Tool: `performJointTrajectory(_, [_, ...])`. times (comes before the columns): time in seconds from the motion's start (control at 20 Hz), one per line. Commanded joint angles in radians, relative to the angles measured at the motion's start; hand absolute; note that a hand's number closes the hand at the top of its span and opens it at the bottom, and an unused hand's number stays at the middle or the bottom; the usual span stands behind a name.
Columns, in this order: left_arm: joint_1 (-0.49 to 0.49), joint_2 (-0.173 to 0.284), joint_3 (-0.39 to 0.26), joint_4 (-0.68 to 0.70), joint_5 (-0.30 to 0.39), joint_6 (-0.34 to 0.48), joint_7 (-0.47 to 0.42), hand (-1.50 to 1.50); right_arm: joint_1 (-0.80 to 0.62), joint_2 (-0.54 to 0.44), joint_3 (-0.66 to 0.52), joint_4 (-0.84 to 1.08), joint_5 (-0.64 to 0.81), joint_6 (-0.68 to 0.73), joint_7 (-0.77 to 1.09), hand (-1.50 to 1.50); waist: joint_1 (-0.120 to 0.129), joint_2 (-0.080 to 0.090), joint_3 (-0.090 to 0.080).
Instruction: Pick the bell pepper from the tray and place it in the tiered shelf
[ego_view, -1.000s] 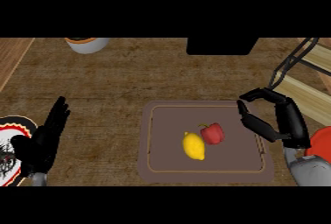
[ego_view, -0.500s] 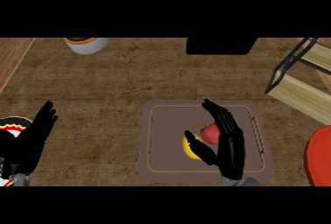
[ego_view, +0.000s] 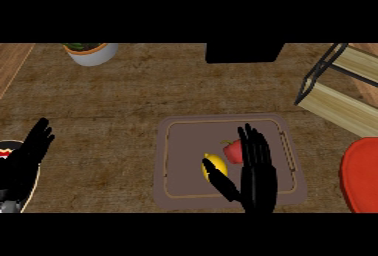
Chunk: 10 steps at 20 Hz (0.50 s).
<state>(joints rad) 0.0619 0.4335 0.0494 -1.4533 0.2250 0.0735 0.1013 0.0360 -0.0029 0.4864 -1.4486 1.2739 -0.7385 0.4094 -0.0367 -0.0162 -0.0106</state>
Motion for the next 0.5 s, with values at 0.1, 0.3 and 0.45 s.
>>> performJointTrajectory(0.1, [-0.013, 0.02, 0.012, 0.015, 0.005, -0.02, 0.005, 0.0, 0.05, 0.003, 0.025, -0.007, 0.261, 0.372, 0.24, -1.5, -0.004, 0.006, -0.001])
performJointTrajectory(0.3, [0.013, -0.017, -0.026, 0.0, -0.001, -0.029, -0.013, 0.0, 0.002, 0.003, 0.099, -0.082, 0.351, 0.652, 0.433, -1.5, 0.028, 0.007, 0.003])
performJointTrajectory(0.45, [-0.018, -0.012, -0.021, -0.007, 0.0, -0.031, -0.004, 0.0, -0.074, 0.003, 0.18, -0.16, 0.367, 0.878, 0.572, -1.5, 0.037, 0.009, 0.006])
